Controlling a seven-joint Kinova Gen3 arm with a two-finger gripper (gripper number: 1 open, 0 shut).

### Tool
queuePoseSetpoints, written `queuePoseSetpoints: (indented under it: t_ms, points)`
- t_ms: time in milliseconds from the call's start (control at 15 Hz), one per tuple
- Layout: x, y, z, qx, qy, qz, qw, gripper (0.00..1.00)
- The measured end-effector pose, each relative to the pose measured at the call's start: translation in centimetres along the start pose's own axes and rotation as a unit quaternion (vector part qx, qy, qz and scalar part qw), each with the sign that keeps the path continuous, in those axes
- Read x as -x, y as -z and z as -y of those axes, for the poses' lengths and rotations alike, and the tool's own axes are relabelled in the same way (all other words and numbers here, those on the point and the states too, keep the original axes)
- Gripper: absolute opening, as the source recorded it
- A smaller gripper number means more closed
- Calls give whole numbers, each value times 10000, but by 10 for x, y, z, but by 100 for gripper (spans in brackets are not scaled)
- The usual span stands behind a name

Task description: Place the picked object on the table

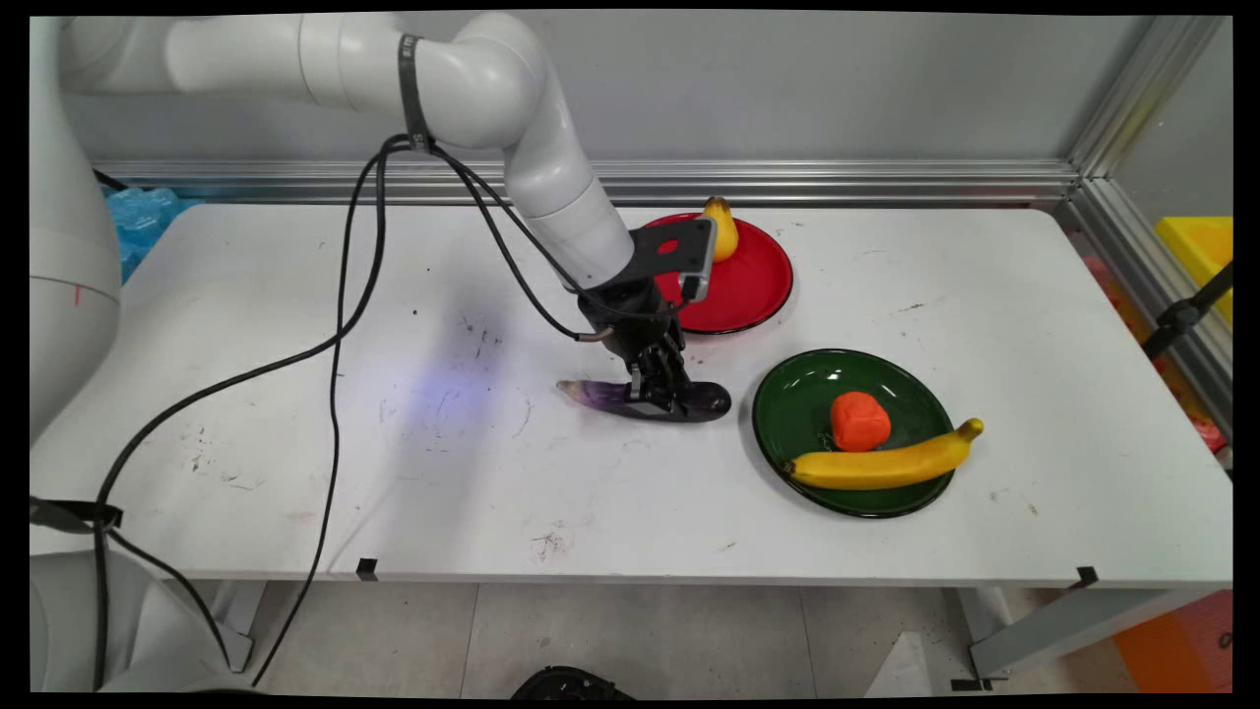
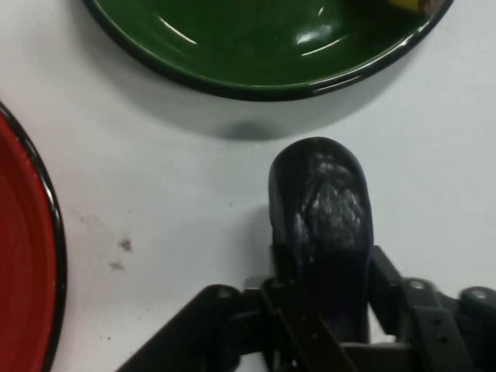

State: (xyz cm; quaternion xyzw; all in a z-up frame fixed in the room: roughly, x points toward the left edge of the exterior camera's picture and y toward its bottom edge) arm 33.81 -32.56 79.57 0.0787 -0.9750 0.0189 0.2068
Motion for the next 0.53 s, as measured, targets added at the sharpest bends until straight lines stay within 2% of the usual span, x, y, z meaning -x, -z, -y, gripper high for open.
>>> queuePoseSetpoints:
  t_ms: [67,533]
  points:
    - [0,-2,1,8,-17,4,10000,100]
    - [-2,0,3,-15,-124,-19,9999,100]
